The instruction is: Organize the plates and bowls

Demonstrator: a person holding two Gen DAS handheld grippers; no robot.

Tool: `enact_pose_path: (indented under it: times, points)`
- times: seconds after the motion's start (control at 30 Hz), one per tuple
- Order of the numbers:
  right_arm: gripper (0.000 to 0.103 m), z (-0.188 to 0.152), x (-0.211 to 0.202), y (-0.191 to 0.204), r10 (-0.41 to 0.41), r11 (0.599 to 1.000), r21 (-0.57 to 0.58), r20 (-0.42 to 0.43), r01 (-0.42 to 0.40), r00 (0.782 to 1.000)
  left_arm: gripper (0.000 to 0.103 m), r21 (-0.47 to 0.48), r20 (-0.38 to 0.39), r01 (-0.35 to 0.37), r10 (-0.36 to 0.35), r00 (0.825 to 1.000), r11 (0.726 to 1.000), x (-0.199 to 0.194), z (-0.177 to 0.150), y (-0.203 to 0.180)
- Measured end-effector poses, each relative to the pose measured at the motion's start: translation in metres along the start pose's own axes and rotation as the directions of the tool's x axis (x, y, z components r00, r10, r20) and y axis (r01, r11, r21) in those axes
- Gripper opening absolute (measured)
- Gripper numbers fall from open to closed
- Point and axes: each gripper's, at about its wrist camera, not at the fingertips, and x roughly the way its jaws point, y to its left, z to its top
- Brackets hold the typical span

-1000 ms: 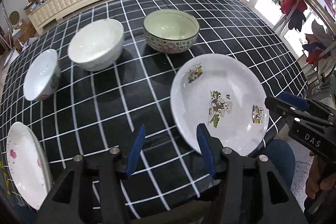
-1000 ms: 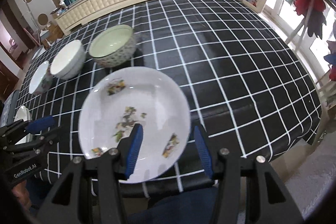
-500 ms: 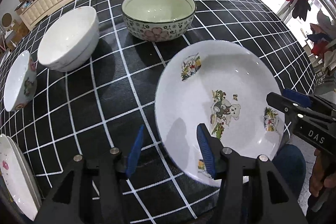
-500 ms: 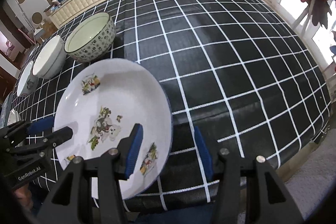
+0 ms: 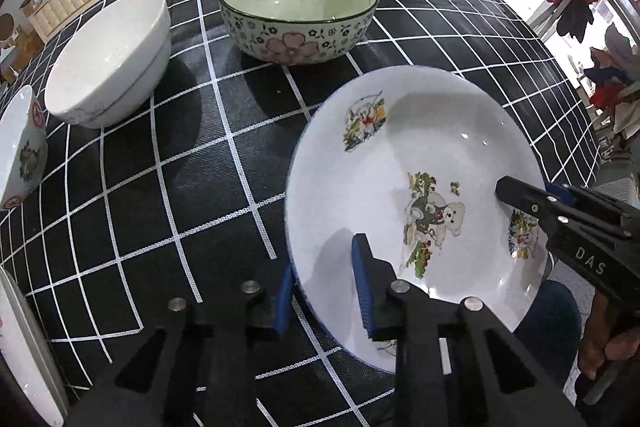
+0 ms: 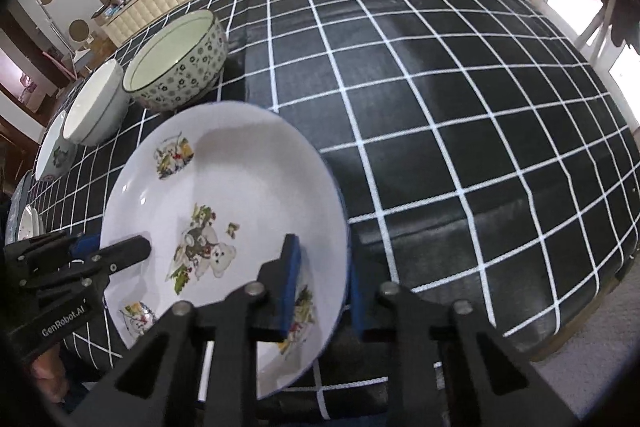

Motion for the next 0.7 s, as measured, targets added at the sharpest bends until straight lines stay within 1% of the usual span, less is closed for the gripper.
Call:
enact_pose_path:
  times: [0.07, 0.17, 0.33, 0.53, 0.7]
  points:
    - [0.026, 0.000, -0.001, -0.001, 0.000, 1.000, 0.008, 0.000, 0.000, 1.000, 0.024, 0.005, 0.007, -0.002, 0.001, 1.000, 1.000, -0.001, -0.001, 0.000]
    - [0.025, 0.000, -0.003, 0.002, -0.006, 1.000, 0.012, 0.004, 0.006, 1.000, 0.023, 0.025, 0.012, -0.022, 0.022, 1.000, 0.999, -0.001, -0.002, -0.002]
    - [0.022, -0.003, -0.013, 0.012, 0.021, 1.000, 0.001, 0.022, -0.021, 1.000, 0.024, 0.027, 0.033, -0.034, 0.033, 0.999, 0.999, -0.012, -0.010, -0.003]
    - [0.022, -0.004, -0.027, 0.043, 0.045, 0.998, -0.038, 0.047, -0.044, 0.998, 0.023, 0.016, 0.084, -0.066, 0.064, 0.994, 0.998, -0.041, -0.021, 0.016]
    - [0.022, -0.003, -0.036, 0.082, 0.071, 0.994, -0.092, 0.059, -0.065, 0.996, 0.023, -0.023, 0.114, -0.074, 0.076, 0.991, 0.997, -0.069, -0.034, 0.042]
